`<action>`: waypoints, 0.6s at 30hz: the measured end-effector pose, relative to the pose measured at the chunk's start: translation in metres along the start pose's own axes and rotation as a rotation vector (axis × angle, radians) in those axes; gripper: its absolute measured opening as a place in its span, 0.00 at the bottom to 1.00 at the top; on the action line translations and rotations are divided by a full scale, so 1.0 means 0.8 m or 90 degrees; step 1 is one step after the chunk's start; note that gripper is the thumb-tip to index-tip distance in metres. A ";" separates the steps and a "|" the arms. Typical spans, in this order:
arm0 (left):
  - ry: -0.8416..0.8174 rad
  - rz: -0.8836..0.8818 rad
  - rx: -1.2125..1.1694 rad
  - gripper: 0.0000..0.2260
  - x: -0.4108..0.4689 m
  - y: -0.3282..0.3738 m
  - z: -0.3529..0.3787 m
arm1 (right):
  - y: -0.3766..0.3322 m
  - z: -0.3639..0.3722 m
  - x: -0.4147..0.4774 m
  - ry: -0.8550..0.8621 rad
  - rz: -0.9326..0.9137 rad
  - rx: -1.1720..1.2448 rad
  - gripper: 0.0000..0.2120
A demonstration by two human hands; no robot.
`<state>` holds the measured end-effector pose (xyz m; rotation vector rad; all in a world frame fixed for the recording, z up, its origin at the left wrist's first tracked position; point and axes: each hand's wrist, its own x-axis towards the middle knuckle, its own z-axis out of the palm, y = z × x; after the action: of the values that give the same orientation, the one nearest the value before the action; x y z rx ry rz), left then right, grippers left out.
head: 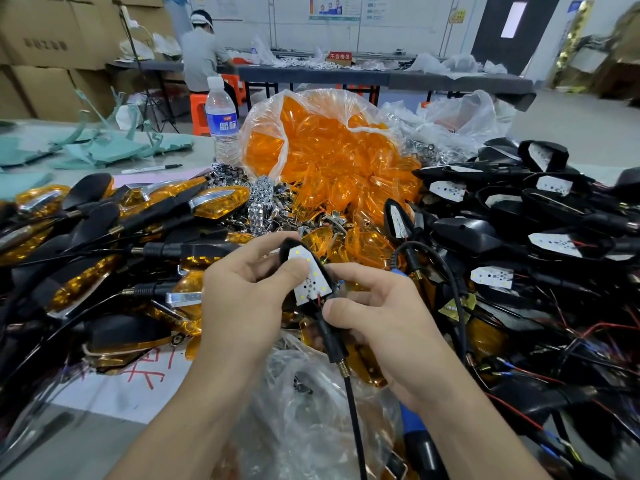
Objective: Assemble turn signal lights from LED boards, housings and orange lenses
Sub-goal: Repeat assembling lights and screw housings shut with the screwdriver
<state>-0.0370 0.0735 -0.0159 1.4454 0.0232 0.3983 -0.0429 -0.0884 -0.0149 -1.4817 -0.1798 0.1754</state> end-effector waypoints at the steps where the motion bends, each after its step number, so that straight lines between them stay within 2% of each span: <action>1: -0.004 -0.013 -0.018 0.14 0.000 0.001 0.000 | -0.001 0.001 0.000 0.004 0.000 -0.003 0.15; 7: -0.064 -0.014 -0.012 0.10 -0.001 -0.001 0.001 | -0.002 0.009 -0.006 0.096 -0.088 -0.118 0.06; 12: -0.076 0.013 0.008 0.10 -0.006 -0.004 0.004 | -0.001 0.014 -0.011 0.142 -0.145 -0.235 0.06; 18: -0.140 -0.034 0.035 0.09 -0.005 -0.006 0.005 | 0.006 0.019 -0.008 0.206 -0.193 -0.260 0.08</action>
<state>-0.0385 0.0683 -0.0206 1.5336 -0.1049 0.1958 -0.0528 -0.0750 -0.0186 -1.8417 -0.1817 -0.3650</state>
